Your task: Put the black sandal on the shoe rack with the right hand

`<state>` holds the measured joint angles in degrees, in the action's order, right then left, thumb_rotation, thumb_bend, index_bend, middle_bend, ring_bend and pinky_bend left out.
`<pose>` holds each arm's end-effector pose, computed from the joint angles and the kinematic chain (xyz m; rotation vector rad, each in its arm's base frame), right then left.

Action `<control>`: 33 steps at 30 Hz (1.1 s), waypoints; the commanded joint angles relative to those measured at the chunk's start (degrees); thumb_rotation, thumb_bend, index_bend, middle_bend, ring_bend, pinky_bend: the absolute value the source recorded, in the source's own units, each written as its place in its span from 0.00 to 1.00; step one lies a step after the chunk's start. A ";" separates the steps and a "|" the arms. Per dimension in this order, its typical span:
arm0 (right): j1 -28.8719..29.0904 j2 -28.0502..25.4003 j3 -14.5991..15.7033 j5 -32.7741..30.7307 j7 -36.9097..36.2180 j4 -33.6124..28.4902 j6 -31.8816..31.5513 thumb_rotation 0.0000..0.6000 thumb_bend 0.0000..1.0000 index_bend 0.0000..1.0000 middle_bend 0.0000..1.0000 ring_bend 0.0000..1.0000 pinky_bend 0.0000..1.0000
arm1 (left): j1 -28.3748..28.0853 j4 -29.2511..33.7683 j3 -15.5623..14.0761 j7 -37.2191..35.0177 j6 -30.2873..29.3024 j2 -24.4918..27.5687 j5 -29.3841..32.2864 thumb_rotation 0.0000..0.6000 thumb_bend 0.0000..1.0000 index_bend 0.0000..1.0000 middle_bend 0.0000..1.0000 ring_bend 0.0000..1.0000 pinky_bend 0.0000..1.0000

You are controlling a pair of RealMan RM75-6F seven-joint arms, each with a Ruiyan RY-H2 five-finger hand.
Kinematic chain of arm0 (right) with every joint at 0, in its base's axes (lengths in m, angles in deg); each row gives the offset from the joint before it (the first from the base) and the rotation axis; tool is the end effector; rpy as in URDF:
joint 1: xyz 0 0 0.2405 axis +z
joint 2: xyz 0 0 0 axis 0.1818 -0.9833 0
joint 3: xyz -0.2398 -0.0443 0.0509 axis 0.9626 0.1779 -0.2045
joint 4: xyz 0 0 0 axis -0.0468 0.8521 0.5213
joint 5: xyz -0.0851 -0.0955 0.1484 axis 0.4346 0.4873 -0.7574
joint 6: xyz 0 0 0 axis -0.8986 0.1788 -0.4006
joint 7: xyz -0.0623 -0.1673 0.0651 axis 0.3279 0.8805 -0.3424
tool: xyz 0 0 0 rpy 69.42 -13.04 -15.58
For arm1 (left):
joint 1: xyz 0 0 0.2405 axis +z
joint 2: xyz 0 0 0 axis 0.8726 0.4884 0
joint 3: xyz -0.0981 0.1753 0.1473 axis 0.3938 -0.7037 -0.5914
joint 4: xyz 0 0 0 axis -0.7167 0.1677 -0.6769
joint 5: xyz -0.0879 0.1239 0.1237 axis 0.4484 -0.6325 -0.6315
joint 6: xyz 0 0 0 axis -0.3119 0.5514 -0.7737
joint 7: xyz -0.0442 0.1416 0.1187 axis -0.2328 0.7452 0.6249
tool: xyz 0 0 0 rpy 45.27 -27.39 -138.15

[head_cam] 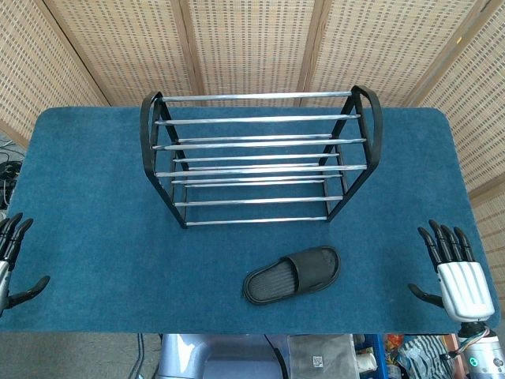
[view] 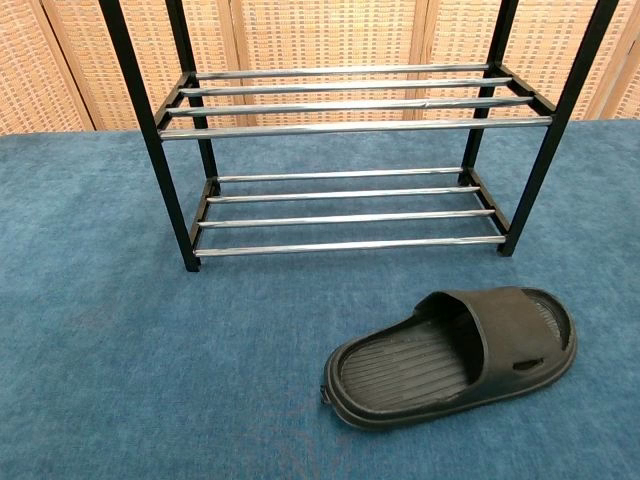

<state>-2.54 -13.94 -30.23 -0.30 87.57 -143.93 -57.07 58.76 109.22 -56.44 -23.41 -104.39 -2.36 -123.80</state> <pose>-0.2702 -0.2227 0.1635 1.4738 -0.7540 0.9038 -0.2635 0.2013 0.1977 -1.4091 -0.8349 -0.9256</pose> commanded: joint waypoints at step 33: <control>25.44 16.50 -6.41 -8.31 34.43 -10.54 45.45 1.00 0.00 0.00 0.00 0.00 0.00 | -2.07 -0.36 1.58 -2.20 4.59 0.84 4.59 1.00 0.22 0.00 0.00 0.00 0.00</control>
<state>20.28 -1.52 -34.61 -1.09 114.68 -152.56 -15.36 56.70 108.84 -54.86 -25.59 -99.80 -1.53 -119.21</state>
